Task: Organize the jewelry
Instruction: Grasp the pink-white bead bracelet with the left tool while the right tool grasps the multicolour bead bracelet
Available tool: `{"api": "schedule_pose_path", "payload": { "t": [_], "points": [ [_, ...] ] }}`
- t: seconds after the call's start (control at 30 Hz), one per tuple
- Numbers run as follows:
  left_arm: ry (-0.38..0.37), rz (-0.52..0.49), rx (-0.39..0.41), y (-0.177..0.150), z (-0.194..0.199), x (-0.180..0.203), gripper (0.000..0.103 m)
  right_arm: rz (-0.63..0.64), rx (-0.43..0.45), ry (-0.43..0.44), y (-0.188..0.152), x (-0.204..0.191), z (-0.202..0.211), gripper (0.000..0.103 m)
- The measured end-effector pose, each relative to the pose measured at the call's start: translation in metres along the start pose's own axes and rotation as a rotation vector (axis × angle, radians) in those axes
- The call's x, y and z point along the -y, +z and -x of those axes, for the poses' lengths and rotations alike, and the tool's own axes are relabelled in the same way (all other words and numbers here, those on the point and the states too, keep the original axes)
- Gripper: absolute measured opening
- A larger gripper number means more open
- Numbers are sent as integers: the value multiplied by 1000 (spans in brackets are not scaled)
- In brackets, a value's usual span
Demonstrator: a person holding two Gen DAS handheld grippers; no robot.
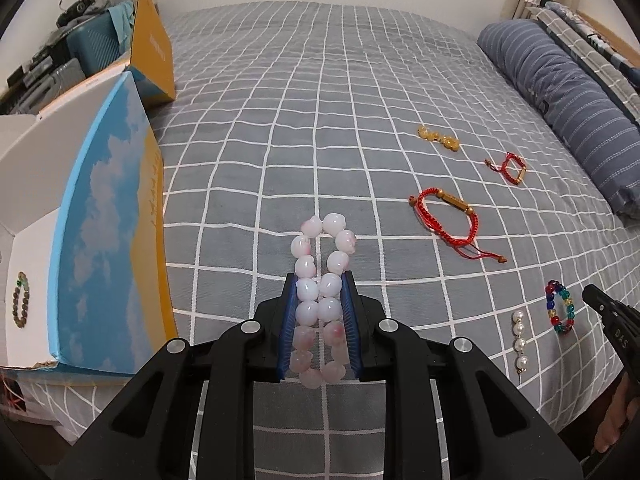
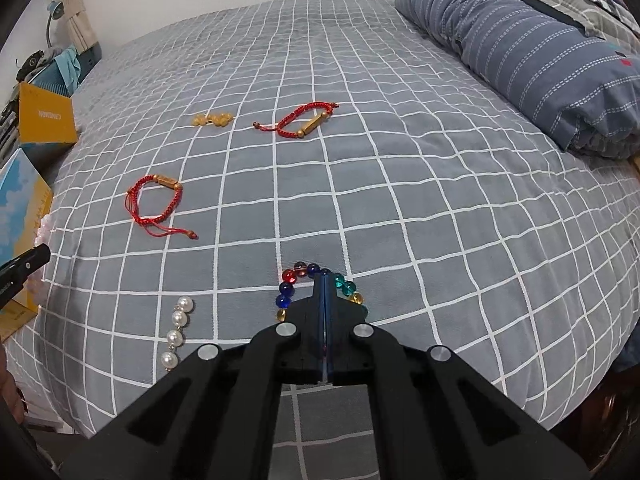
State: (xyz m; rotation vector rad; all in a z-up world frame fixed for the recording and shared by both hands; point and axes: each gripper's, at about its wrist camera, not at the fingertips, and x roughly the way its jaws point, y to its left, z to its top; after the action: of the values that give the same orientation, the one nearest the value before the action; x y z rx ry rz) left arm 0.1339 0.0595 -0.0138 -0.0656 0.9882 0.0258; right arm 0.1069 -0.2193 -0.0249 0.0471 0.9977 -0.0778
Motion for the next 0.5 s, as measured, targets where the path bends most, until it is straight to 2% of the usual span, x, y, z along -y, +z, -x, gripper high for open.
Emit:
{"api": "schedule_pose_path", "payload": {
  "t": [0.17,0.23,0.3,0.33,0.4,0.43,0.47,0.5],
  "points": [
    [-2,0,8,2,2,-1,21,7,-26,-54,2,7,-12,3],
    [-1,-1,8,2,2,-1,21,-2,-57,-67,1,12,-22,13],
    [-2,-1,8,2,2,-2,21,-1,-73,-69,0,14,-29,30],
    [-2,0,8,2,2,-2,21,3,-77,-69,-1,14,-32,33],
    [-1,2,9,3,3,-3,21,10,-82,-81,-1,13,-35,50],
    [-1,2,9,3,3,-3,21,12,-91,-81,-2,13,-38,50],
    [-1,2,8,3,3,-3,21,8,-107,-69,-3,13,-42,42],
    [0,1,8,3,3,-3,21,3,-120,-57,-4,13,-44,14]
  ]
}}
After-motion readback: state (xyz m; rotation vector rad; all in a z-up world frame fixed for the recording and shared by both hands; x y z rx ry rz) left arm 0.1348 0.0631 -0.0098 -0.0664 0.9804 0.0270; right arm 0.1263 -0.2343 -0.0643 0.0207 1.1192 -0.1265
